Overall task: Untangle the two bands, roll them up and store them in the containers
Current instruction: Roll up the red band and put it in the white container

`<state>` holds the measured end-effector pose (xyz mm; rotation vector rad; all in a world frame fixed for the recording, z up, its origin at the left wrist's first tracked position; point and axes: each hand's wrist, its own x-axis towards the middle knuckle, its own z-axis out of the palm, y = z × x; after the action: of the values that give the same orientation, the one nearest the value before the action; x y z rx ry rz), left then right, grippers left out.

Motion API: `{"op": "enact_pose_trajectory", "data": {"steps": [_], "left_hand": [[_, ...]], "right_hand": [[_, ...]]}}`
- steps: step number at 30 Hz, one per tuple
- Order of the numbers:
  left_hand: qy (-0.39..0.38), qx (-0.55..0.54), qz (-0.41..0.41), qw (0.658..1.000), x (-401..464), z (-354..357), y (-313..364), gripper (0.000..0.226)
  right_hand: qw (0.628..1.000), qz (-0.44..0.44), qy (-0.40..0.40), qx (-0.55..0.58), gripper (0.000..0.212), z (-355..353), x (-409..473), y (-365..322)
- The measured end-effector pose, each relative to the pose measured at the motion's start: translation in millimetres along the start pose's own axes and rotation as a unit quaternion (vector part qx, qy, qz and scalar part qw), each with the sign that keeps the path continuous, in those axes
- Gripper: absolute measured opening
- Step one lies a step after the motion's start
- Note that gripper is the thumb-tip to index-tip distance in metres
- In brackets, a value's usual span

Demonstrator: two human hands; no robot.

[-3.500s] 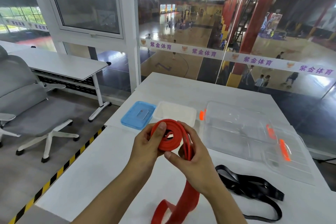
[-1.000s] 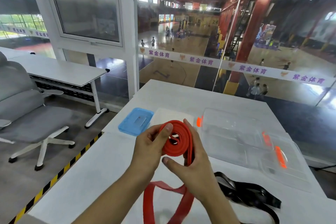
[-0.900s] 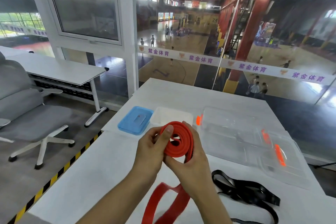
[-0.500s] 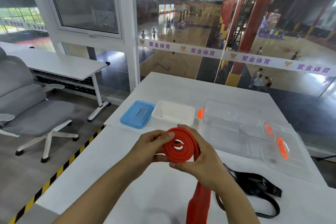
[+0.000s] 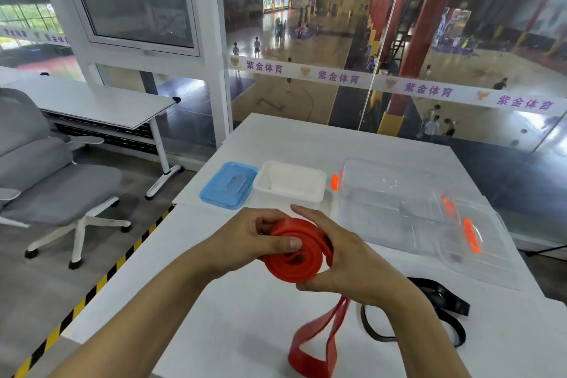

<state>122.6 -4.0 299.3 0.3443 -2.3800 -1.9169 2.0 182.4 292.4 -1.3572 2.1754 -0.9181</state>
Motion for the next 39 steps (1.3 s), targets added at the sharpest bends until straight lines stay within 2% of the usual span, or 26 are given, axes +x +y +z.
{"op": "enact_pose_trajectory", "data": {"steps": [3, 9, 13, 18, 20, 22, 24, 26, 28, 31, 35, 39], "left_hand": [[0.03, -0.023, 0.02, 0.999, -1.7, 4.7, -1.4, 0.04], [0.078, -0.078, 0.057, 0.992, -5.8, 7.9, -3.6, 0.038], [0.117, -0.144, 0.063, 0.981, -5.9, 11.2, -5.8, 0.045], [0.155, -0.225, 0.046, 0.961, -2.3, 27.4, -4.7, 0.04], [0.178, -0.254, 0.035, 0.95, -0.2, 33.3, -3.7, 0.045], [0.201, -0.281, 0.033, 0.938, 1.5, 38.5, -3.3, 0.045], [0.21, -0.291, 0.032, 0.933, 2.7, 44.6, -5.7, 0.044], [0.2, -0.292, 0.027, 0.935, 3.2, 49.6, -9.0, 0.044], [0.179, -0.278, 0.019, 0.943, 2.7, 50.4, -12.2, 0.043], [0.143, -0.233, 0.0, 0.962, -2.0, 43.3, -14.9, 0.043], [0.09, -0.195, -0.029, 0.976, -8.4, 28.2, -17.7, 0.046], [0.027, -0.125, -0.023, 0.991, -8.3, 9.0, -5.8, 0.043]], "right_hand": [[0.999, 0.022, 0.003, 0.031, 0.103, -0.6, -0.2, 4.3], [0.996, 0.001, 0.025, 0.085, 0.09, 0.4, -4.2, 5.0], [0.991, -0.002, 0.053, 0.125, 0.098, 7.3, -8.1, 5.0], [0.983, -0.005, 0.092, 0.162, 0.118, 21.3, -5.9, 3.0], [0.98, -0.002, 0.101, 0.169, 0.124, 26.6, -5.4, -1.3], [0.976, -0.002, 0.134, 0.174, 0.125, 35.1, -2.8, -4.2], [0.963, 0.005, 0.2, 0.18, 0.12, 47.8, 0.9, -6.4], [0.945, 0.026, 0.267, 0.186, 0.113, 59.9, 2.4, -9.5], [0.935, 0.039, 0.301, 0.182, 0.108, 66.5, 1.4, -10.0], [0.947, 0.033, 0.279, 0.157, 0.101, 62.1, -1.7, -6.9], [0.977, 0.017, 0.191, 0.097, 0.104, 44.1, -5.5, -2.8], [0.996, 0.004, 0.086, 0.02, 0.112, 24.2, -7.8, -1.5]]}}
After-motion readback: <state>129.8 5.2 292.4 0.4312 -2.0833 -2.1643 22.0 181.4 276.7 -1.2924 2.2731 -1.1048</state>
